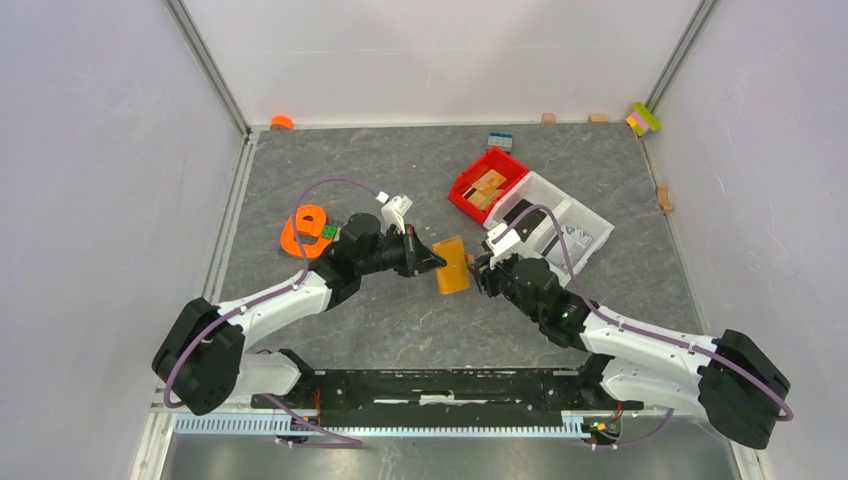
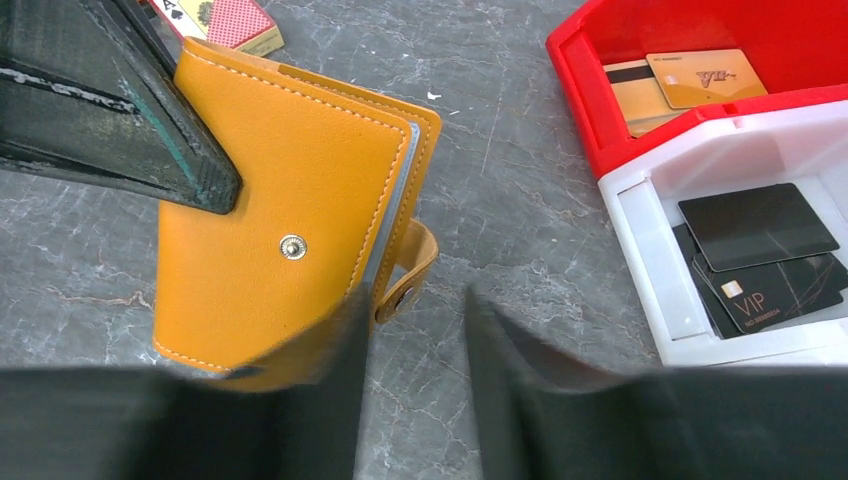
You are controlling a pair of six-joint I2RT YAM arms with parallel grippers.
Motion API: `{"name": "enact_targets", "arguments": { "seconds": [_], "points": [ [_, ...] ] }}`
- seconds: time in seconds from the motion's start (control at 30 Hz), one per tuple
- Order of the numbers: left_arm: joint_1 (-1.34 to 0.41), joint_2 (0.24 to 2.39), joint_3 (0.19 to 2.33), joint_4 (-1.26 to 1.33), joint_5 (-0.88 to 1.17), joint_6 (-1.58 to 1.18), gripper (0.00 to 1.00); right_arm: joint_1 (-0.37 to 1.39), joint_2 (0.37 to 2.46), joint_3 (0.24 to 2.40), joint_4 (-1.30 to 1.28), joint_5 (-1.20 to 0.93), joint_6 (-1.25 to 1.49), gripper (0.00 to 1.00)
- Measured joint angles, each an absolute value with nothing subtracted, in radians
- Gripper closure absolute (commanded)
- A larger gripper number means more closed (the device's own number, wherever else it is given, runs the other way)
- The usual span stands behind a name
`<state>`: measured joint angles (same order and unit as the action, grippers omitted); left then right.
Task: Take the credit cards out of the card holder
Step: Open the card holder.
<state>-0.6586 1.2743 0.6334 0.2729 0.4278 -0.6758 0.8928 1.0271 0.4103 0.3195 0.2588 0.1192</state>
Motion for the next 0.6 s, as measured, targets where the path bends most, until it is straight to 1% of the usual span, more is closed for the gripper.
{"name": "enact_targets", "arguments": {
  "seconds": [0.1, 0.13, 0.17, 0.27, 0.4, 0.47, 0.53, 0.6],
  "points": [
    [-0.659, 1.274, 0.634, 0.273, 0.428, -0.676, 0.98, 0.893, 1.027, 0.411, 0.317, 0.271, 0.126, 0.93],
    [-0.659, 1.274, 0.635, 0.273, 0.429, -0.676, 0.97, 0.893, 1.025, 0.411, 0.316, 0.274, 0.131, 0.98],
    [-0.659, 1.274, 0.635, 0.273, 0.428, -0.675, 0.93, 0.893, 1.021, 0.411, 0.316, 0.277, 0.131, 1.00],
    [-0.659, 1.274, 0.635, 0.273, 0.428, -0.675, 0.75, 0.893, 0.999, 0.411, 0.317, 0.287, 0.138, 1.00],
    [-0.659, 1.283, 0.666, 0.209, 0.383, -0.664, 0.56, 0.893, 0.968, 0.405, 0.332, 0.288, 0.141, 1.00],
    [-0.659, 1.310, 0.704, 0.149, 0.338, -0.655, 0.41, 0.893, 0.970, 0.403, 0.339, 0.279, 0.144, 1.00],
    [-0.659, 1.355, 0.757, 0.081, 0.293, -0.641, 0.40, 0.893, 0.986, 0.404, 0.343, 0.262, 0.149, 1.00],
    [-0.659, 1.400, 0.797, 0.023, 0.258, -0.633, 0.27, 0.892, 1.023, 0.405, 0.342, 0.232, 0.157, 1.00]
  ]
}}
